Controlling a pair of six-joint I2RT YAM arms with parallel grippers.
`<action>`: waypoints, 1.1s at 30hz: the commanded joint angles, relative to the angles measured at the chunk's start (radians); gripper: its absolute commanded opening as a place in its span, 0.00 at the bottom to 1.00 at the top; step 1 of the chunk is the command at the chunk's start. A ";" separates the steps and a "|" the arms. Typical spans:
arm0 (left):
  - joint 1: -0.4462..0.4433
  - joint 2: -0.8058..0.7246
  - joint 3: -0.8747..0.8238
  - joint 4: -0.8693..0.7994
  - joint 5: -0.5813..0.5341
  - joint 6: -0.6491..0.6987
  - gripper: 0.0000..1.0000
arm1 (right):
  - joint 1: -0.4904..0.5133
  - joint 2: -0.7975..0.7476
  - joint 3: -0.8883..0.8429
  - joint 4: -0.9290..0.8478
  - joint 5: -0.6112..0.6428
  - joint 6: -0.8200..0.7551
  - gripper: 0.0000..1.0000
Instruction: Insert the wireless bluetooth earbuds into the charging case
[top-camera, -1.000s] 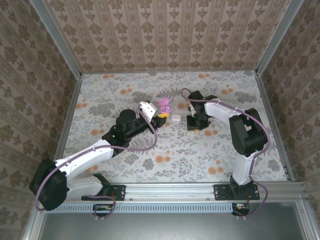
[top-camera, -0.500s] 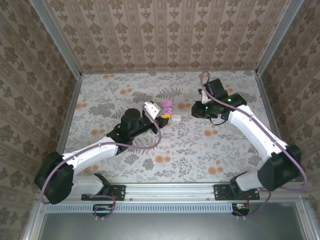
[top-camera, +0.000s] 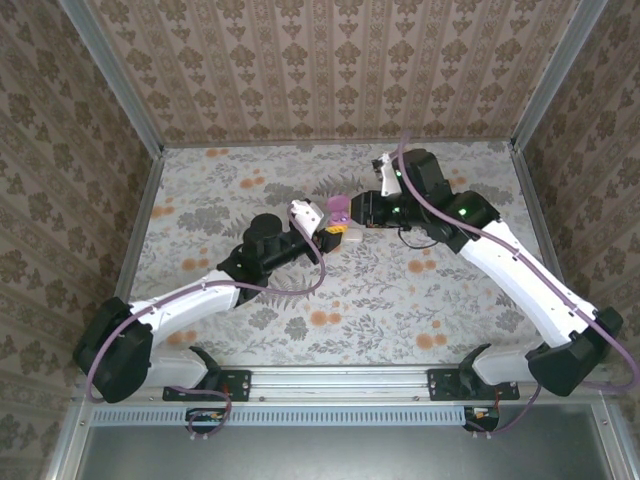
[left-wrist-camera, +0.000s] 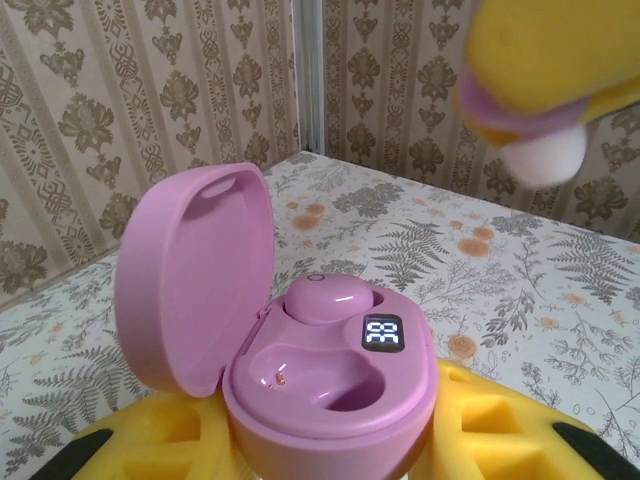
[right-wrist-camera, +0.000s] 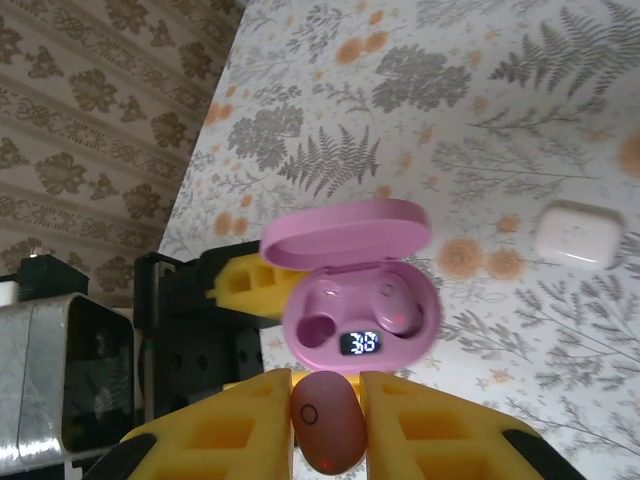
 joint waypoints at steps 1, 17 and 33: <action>-0.006 -0.005 0.021 0.046 0.024 0.000 0.29 | 0.016 0.032 0.044 0.044 -0.024 0.033 0.23; -0.017 -0.007 0.024 0.056 0.010 0.001 0.29 | 0.081 0.121 0.070 0.009 0.046 0.032 0.23; -0.018 -0.008 0.026 0.060 0.009 -0.003 0.29 | 0.096 0.136 0.071 -0.004 0.116 0.025 0.23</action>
